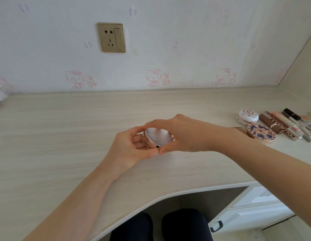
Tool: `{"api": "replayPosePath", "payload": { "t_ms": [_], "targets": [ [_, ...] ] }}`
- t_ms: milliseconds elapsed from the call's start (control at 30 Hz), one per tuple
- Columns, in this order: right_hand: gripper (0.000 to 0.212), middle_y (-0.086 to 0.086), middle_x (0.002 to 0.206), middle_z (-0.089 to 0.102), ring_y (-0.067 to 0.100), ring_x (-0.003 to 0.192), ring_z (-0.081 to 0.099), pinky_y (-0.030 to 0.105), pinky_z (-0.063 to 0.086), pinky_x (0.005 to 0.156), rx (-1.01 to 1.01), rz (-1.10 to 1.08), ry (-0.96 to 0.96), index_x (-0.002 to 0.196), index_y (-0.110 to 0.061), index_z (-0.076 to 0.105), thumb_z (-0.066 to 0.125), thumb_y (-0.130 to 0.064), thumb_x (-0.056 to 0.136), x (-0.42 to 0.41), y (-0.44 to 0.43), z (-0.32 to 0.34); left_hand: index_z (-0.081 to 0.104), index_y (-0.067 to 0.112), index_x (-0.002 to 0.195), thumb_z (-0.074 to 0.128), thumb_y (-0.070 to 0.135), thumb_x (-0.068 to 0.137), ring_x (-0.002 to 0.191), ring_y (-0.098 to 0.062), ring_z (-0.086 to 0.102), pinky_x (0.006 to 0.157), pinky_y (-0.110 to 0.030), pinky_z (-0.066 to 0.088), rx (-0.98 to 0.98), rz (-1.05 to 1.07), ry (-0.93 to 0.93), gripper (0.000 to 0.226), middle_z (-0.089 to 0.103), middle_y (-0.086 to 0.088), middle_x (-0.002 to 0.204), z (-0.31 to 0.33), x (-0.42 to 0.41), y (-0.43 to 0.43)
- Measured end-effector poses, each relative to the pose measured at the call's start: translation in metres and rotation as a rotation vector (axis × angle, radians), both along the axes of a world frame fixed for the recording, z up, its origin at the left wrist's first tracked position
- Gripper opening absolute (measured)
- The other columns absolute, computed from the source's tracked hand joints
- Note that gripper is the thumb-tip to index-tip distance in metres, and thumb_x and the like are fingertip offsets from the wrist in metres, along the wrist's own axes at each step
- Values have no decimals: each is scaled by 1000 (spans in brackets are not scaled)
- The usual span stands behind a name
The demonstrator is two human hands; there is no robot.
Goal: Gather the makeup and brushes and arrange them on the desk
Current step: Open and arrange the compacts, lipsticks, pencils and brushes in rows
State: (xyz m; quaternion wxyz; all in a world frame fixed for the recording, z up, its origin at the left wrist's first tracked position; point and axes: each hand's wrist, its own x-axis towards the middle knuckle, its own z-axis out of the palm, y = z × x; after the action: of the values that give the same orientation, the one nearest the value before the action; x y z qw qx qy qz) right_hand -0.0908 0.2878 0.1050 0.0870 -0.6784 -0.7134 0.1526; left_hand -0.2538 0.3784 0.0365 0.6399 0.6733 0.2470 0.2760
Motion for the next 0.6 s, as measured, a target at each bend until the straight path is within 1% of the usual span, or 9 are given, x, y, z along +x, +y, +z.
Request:
{"api": "replayPosePath", "payload": {
  "t_ms": [100,167,200,267,333,367,433,500,600],
  "targets": [
    [64,-8,115,58,7,87,47,32,45,76,5,16,-6,137,-48,31,65,-40,83,1,1,1,60,11,118,86,-8,52,86,-24,72,72,-28,57,30,22,2,74,75,-12,93,-3,0,2],
    [63,-8,116,57,4,84,43,26,37,71,1,14,-42,138,-48,29,62,-38,86,2,1,3,59,9,120,84,-3,52,86,-23,72,72,-27,57,36,27,-2,74,75,-11,93,-4,0,2],
    [63,-8,116,56,1,82,42,25,35,69,-7,11,-63,139,-48,27,60,-38,87,3,1,4,59,9,121,84,-5,53,86,-23,72,71,-26,56,34,25,-1,74,75,-11,93,-4,1,2],
    [62,-8,114,56,-5,76,41,26,36,67,-25,11,-81,139,-50,24,58,-39,88,3,2,4,58,7,123,84,-13,57,87,-22,72,70,-23,55,31,22,0,73,75,-10,94,-5,2,2],
    [57,-12,111,55,-5,78,42,29,38,71,-29,31,-84,137,-47,26,56,-36,90,2,2,4,58,9,123,81,-14,61,88,-21,72,72,-21,54,40,32,-6,70,75,-9,96,-6,2,3],
    [54,-14,112,54,-2,83,45,31,39,74,-25,41,-89,137,-44,28,54,-33,92,1,1,4,58,11,122,82,-13,60,89,-21,72,73,-21,54,46,39,-9,70,75,-8,96,-6,2,3],
    [47,-9,122,54,14,103,53,38,44,86,16,54,-119,137,-38,31,51,-29,95,-1,-1,3,60,16,118,85,-7,57,88,-18,72,74,-20,54,72,63,-16,69,75,-5,95,-6,3,5],
    [44,-3,134,51,26,119,51,45,45,94,84,67,-137,138,-36,32,46,-25,98,-2,-4,1,61,19,113,87,-5,56,88,-15,72,74,-18,53,105,101,-24,67,75,-2,94,-6,3,5],
    [48,-3,151,36,27,130,44,42,41,101,155,52,-165,145,-36,29,40,-21,101,-4,-5,-4,58,20,116,87,0,59,92,-12,71,82,-22,54,137,122,-14,67,74,3,99,-9,4,8]
  ]
}}
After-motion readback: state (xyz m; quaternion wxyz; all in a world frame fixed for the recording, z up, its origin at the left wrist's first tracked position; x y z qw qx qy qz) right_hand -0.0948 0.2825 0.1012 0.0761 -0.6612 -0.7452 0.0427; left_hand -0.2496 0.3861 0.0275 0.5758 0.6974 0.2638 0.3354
